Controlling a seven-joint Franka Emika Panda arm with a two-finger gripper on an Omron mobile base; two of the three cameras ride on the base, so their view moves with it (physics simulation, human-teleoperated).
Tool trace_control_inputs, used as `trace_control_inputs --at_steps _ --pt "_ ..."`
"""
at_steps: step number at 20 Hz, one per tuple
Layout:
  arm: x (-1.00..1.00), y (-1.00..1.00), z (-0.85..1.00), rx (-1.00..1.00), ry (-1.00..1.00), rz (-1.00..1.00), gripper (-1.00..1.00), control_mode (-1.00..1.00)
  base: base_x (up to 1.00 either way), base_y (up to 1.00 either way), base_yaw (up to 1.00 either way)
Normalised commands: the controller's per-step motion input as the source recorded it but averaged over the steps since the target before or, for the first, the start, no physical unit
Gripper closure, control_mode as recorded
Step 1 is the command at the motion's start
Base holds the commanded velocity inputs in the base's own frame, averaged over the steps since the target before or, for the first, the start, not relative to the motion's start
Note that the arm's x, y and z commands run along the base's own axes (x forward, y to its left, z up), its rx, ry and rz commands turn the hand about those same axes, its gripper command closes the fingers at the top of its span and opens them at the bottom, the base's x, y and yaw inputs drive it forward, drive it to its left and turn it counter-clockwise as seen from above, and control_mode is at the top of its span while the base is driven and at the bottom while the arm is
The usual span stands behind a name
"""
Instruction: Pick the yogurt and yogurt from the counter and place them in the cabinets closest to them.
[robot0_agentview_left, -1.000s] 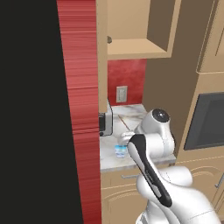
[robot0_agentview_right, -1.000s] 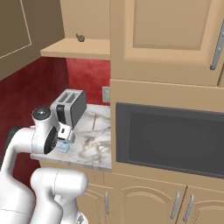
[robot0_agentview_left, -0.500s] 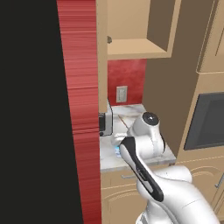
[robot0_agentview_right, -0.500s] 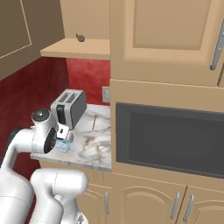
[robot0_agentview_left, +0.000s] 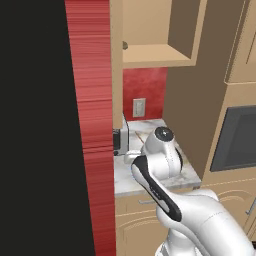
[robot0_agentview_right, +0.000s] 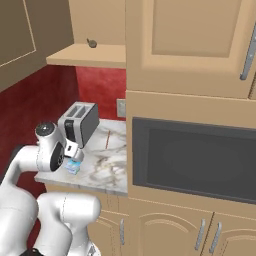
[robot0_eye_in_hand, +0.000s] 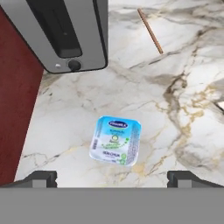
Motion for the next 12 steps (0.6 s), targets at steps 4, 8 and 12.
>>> trace_control_inputs --at_steps 4,8,12 --pt "0.00 0.00 -0.02 0.00 0.00 0.00 -1.00 -1.00 0.00 0.00 0.00" --pt "0.04 0.00 -0.18 0.01 0.01 0.00 -1.00 -1.00 0.00 0.00 0.00" --pt "0.03 0.00 -0.28 0.00 0.02 0.00 -1.00 -1.00 0.00 0.00 0.00"
